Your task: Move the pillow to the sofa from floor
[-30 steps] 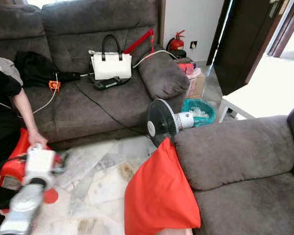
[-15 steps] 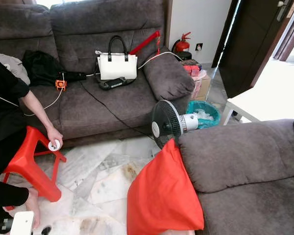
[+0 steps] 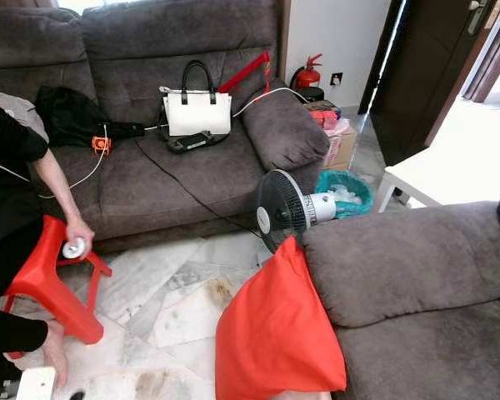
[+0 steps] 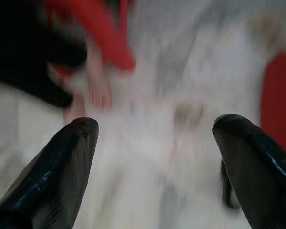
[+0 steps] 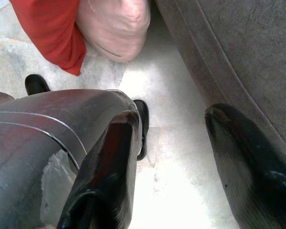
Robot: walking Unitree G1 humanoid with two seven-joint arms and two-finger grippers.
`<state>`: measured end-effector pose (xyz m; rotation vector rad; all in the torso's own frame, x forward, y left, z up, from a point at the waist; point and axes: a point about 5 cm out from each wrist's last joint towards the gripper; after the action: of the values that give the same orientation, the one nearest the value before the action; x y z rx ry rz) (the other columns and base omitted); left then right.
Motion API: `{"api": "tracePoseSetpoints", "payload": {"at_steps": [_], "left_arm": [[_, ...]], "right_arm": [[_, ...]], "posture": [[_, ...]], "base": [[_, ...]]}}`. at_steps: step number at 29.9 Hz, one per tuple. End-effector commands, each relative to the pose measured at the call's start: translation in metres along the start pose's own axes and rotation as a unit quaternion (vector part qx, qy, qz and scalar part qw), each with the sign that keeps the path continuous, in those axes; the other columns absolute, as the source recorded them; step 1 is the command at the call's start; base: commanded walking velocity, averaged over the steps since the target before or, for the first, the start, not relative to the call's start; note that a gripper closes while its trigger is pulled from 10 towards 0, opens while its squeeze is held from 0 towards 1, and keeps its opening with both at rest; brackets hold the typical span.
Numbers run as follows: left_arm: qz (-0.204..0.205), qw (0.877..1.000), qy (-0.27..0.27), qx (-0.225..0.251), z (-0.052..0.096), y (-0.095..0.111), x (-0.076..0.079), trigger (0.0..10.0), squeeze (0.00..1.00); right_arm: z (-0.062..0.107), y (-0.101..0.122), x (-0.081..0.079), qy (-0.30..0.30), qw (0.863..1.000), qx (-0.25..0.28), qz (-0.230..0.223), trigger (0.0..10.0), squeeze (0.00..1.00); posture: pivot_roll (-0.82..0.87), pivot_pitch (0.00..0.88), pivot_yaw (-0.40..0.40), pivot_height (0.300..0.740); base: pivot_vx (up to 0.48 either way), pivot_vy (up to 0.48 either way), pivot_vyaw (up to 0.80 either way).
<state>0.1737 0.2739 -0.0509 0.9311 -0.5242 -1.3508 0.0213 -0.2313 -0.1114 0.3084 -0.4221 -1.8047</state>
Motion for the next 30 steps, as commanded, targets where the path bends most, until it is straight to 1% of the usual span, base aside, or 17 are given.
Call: {"api": "tracePoseSetpoints", "payload": {"at_steps": [1,2,3,5,6,9,10,14,15,19,20,22,23,25,27,28,30], "left_arm": [[-0.017,0.992,-0.022,0.125,-0.013,0.054,0.013,10.0,0.0],[-0.021,0.986,-0.024,0.162,-0.016,0.072,0.017,10.0,0.0],[-0.015,0.967,-0.035,0.252,-0.018,0.119,0.029,10.0,0.0],[-0.016,0.959,-0.041,0.28,-0.017,0.135,0.033,10.0,0.0],[-0.032,0.937,-0.068,0.342,-0.011,0.167,0.046,10.0,0.0],[-0.04,0.919,-0.087,0.382,-0.005,0.188,0.056,10.0,0.0],[-0.046,0.904,-0.105,0.412,0.002,0.203,0.064,10.0,0.0],[-0.07,0.884,-0.146,0.439,0.012,0.217,0.082,10.0,0.0],[-0.088,0.885,-0.162,0.427,0.011,0.209,0.088,10.0,0.0],[-0.098,0.924,-0.153,0.337,-0.004,0.166,0.079,10.0,0.0],[-0.096,0.949,-0.138,0.268,-0.013,0.135,0.068,10.0,0.0],[-0.1,0.963,-0.125,0.217,-0.016,0.111,0.058,10.0,0.0],[-0.109,0.979,-0.101,0.138,-0.017,0.073,0.043,10.0,0.0],[-0.115,0.985,-0.089,0.098,-0.015,0.055,0.035,10.0,0.0],[-0.112,0.992,-0.057,-0.029,0.001,-0.004,0.012,10.0,0.0],[-0.114,0.99,-0.053,-0.061,0.008,-0.02,0.007,10.0,0.0],[-0.11,0.989,-0.045,-0.086,0.014,-0.032,0.003,10.0,0.0]], "right_arm": [[0.0,0.004,0.001,0.0,1.0,0.013,-0.002,10.0,0.0],[0.0,0.004,0.001,0.003,1.0,0.014,0.002,10.0,0.0],[0.0,0.005,0.0,0.007,1.0,0.018,0.002,10.0,0.0],[0.0,0.006,0.0,0.007,1.0,0.02,0.002,10.0,0.0],[0.0,0.006,0.0,0.008,1.0,0.027,-0.004,10.0,0.0],[0.0,0.007,0.0,0.008,1.0,0.028,-0.006,10.0,0.0],[0.0,0.006,0.0,0.008,1.0,0.029,-0.007,10.0,0.0],[0.0,0.006,0.0,0.009,0.999,0.03,-0.009,10.0,0.0],[0.0,0.006,-0.001,0.011,0.999,0.029,-0.009,10.0,0.0],[0.0,0.005,-0.001,0.008,0.999,0.029,-0.017,10.0,0.0],[0.0,0.005,-0.001,0.005,0.999,0.028,-0.019,10.0,0.0],[0.0,0.005,-0.001,0.003,0.999,0.028,-0.02,10.0,0.0],[0.0,0.004,-0.001,0.0,0.999,0.026,-0.02,10.0,0.0],[0.0,0.004,-0.001,-0.001,1.0,0.024,-0.019,10.0,0.0],[0.0,0.003,-0.001,-0.004,1.0,0.019,-0.016,10.0,0.0],[0.0,0.003,-0.001,-0.003,1.0,0.019,-0.017,10.0,0.0],[0.0,0.004,-0.001,-0.002,1.0,0.024,-0.016,10.0,0.0]], "posture": [[0.12,0.0,-0.004,0.74],[0.12,0.0,-0.007,0.74],[0.12,0.0,-0.008,0.74],[0.12,0.0,-0.008,0.74],[0.12,0.0,-0.007,0.74],[0.11,0.0,-0.002,0.74],[0.11,0.0,0.0,0.74],[0.12,0.0,0.001,0.74],[0.12,0.0,0.002,0.74],[0.11,0.0,0.008,0.74],[0.11,0.0,0.01,0.74],[0.11,0.0,0.012,0.74],[0.11,0.0,0.013,0.74],[0.11,0.0,0.013,0.74],[0.12,0.0,0.011,0.74],[0.11,0.0,0.012,0.74],[0.11,0.0,0.014,0.74]], "base": [[0.0,0.0,0.0],[0.0,0.0,0.0],[0.0,0.0,0.0],[0.0,0.0,0.0],[0.0,0.0,0.0],[0.0,0.0,0.0],[0.0,0.0,0.0],[0.0,0.0,0.0],[0.0,0.0,0.0],[0.0,0.0,0.0],[0.0,0.0,0.0],[0.0,0.0,0.0],[0.0,0.0,0.0],[0.0,0.0,0.0],[0.0,0.0,0.0],[0.0,0.0,0.0],[0.0,0.0,0.0]]}}
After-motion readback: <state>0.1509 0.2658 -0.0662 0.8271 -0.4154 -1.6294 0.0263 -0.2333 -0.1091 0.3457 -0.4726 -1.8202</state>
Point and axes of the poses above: a point about 5 cm out from each wrist's last joint towards the gripper, its own z axis pointing back from the gripper into the wrist, its own y axis along the axis of the wrist's last joint, x = y × z, and after that the axes turned 1 degree about z, right-handed
